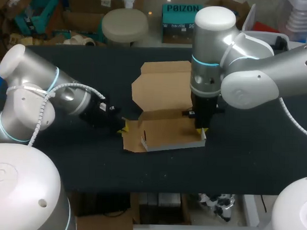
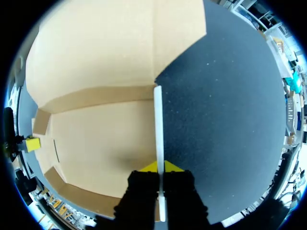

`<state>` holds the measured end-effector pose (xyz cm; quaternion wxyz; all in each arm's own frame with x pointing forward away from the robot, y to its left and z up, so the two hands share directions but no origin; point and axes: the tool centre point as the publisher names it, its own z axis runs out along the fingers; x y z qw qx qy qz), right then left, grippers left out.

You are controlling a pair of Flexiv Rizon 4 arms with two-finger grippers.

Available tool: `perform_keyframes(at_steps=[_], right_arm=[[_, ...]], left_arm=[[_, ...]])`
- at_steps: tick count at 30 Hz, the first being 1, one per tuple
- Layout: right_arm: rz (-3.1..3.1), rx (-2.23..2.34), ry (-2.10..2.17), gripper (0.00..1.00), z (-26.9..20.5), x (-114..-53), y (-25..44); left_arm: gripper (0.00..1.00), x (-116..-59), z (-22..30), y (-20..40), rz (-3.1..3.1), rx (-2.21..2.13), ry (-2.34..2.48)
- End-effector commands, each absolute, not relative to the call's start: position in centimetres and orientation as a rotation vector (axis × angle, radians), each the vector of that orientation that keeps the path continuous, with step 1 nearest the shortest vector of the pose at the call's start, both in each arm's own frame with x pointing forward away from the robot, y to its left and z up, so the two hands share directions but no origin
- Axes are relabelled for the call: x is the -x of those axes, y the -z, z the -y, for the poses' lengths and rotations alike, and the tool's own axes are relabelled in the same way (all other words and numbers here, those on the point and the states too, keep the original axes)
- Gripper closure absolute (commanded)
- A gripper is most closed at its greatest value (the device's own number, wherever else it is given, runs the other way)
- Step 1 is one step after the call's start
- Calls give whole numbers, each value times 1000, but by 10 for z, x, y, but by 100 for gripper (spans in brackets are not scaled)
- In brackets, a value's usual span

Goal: Assemble the packaging by folding the flat box into shape, placing the metal phone stand inside, and closing the box properly

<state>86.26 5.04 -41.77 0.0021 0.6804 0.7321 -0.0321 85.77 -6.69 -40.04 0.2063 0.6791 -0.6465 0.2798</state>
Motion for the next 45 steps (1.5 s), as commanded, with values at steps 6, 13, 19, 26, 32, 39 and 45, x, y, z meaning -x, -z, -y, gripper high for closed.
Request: perform_keyframes(at_steps=[6, 13, 19, 26, 32, 39, 45], right_arm=[[-2297, -2135, 112, 100, -51, -864, 418], [-2297, -2135, 112, 100, -51, -864, 418], [-2297, -2135, 112, 100, -51, -864, 418], [-2297, -2135, 112, 100, -51, -864, 418], [-2297, -2135, 112, 100, -51, -864, 418], [-2297, -2135, 112, 100, -51, -864, 418], [-2297, -2135, 112, 100, -51, -864, 418]], left_arm=[[100, -861, 80, 385, 1861, -2005, -699], [100, -867, 95, 371, 1930, -2117, -573], [100, -872, 104, 367, 1973, -2183, -476], [100, -874, 111, 365, 1995, -2226, -413], [100, -874, 117, 361, 2004, -2230, -391], [84, -872, 124, 356, 2040, -2215, -374], [59, -871, 131, 352, 2084, -2180, -357]])
